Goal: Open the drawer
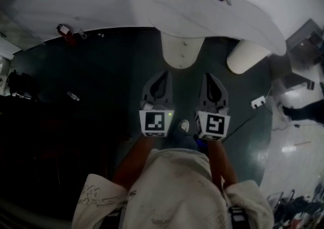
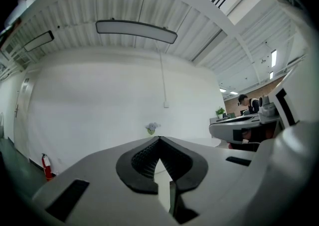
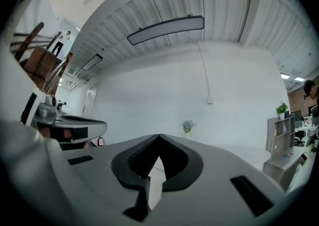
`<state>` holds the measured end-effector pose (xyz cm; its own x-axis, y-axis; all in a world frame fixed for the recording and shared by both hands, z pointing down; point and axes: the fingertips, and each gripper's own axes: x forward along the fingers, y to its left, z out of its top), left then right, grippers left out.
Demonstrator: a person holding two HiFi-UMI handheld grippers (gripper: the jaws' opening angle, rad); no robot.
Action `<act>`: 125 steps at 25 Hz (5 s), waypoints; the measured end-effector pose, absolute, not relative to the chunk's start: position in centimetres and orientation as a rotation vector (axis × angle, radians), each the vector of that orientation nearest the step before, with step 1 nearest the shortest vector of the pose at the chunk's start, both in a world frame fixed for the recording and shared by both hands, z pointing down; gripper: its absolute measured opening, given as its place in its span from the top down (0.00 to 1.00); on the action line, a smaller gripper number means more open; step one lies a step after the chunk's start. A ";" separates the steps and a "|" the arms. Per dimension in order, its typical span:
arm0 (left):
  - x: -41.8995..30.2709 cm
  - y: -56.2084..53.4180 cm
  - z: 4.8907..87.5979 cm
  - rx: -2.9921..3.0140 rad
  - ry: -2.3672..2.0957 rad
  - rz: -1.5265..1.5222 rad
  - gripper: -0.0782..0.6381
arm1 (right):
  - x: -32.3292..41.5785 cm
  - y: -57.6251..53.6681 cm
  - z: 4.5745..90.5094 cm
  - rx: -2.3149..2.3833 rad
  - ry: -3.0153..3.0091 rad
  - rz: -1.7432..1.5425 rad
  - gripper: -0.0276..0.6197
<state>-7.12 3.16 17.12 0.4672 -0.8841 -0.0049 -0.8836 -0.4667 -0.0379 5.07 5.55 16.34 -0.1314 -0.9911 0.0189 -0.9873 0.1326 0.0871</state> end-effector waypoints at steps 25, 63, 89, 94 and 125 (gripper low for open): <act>-5.2 -16.3 18.8 -2.681 1.558 -0.055 0.89 | 6.8 -13.4 19.5 2.008 -2.246 -0.019 0.95; -1.8 -26.2 51.0 -2.794 1.574 -0.313 0.89 | 8.3 -25.9 55.2 1.856 -2.145 0.174 0.95; -1.8 -28.5 60.5 -2.779 1.582 -0.255 0.89 | 8.8 -31.7 65.0 1.959 -2.094 0.240 0.79; -2.1 -28.3 60.6 -2.785 1.585 -0.247 0.89 | 9.0 -34.1 65.1 2.003 -2.085 0.244 0.77; -2.2 -27.1 60.0 -2.771 1.589 -0.250 0.89 | 10.1 -36.4 65.2 1.987 -2.032 0.181 0.80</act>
<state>-2.19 -27.13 60.02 0.4963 -0.8521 0.1661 -0.8620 -0.5064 -0.0230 10.09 -36.43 65.21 -0.0045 -0.9560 0.2932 -0.9929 0.0392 0.1127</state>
